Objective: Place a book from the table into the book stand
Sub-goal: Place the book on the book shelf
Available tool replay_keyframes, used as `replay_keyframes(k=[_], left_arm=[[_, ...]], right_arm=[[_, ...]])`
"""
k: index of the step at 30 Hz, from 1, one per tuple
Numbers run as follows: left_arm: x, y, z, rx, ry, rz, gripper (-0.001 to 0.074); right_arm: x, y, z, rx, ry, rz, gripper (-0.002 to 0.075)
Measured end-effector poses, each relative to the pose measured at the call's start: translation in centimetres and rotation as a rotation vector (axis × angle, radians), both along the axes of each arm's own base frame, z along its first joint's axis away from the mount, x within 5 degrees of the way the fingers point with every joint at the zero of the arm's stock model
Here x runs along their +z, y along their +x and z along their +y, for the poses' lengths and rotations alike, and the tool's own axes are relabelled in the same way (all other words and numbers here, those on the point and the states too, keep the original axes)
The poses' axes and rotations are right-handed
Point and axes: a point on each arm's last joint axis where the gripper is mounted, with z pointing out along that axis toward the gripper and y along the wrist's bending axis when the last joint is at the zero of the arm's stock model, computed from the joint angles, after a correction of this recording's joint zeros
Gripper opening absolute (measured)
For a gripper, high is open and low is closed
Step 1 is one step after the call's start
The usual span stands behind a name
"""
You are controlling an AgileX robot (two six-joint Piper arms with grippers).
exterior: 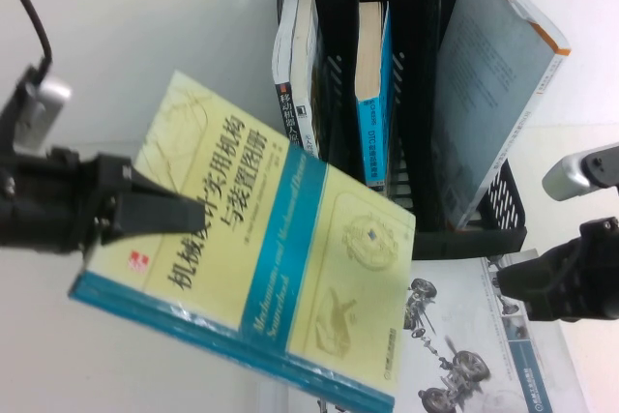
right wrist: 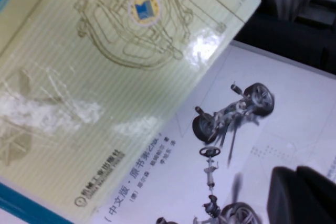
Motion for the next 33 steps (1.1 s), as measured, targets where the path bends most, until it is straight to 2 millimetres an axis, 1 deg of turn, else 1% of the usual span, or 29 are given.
replay_keyframes(k=[3,10,13,15,18,22,25,28,31,33], left_arm=[[2.5,0.3,0.1,0.002,0.02,-0.024,0.0192],[7.4,0.6,0.3,0.045,0.028,-0.074,0.0192],[9.7,0.4,0.2,0.059,0.012,-0.096,0.0192],[11.4,0.2,-0.2,0.06,0.008,-0.127,0.0192],[13.6,-0.3,-1.3,0.066,0.015,-0.178,0.0192],[15.6,0.0,-3.0,0.066,-0.005,-0.233,0.0192],[16.2,1.3,-4.6,0.064,-0.039,-0.249,0.0192],[16.3,3.0,-6.5,0.058,-0.056,-0.269,0.0192],[15.5,4.8,-8.7,0.058,-0.034,-0.266,0.0192],[14.6,6.2,-9.6,0.066,-0.006,-0.233,0.0192]], right_arm=[[0.0,0.1,-0.1,-0.011,-0.003,-0.011,-0.0001],[0.0,0.4,-0.3,-0.029,-0.032,-0.042,-0.0001],[0.2,0.6,-1.0,-0.069,-0.034,-0.034,-0.0001],[0.7,0.8,-1.6,-0.096,-0.029,-0.032,-0.0001],[2.1,1.2,-3.0,-0.147,-0.024,-0.048,-0.0001],[3.7,1.8,-4.7,-0.205,-0.016,-0.078,-0.0001],[4.2,1.8,-5.7,-0.236,-0.018,-0.082,-0.0001],[4.2,1.9,-6.3,-0.252,-0.026,-0.079,-0.0001],[4.1,1.8,-6.3,-0.238,-0.029,-0.063,-0.0001],[4.0,1.7,-6.2,-0.229,-0.028,-0.053,-0.0001]])
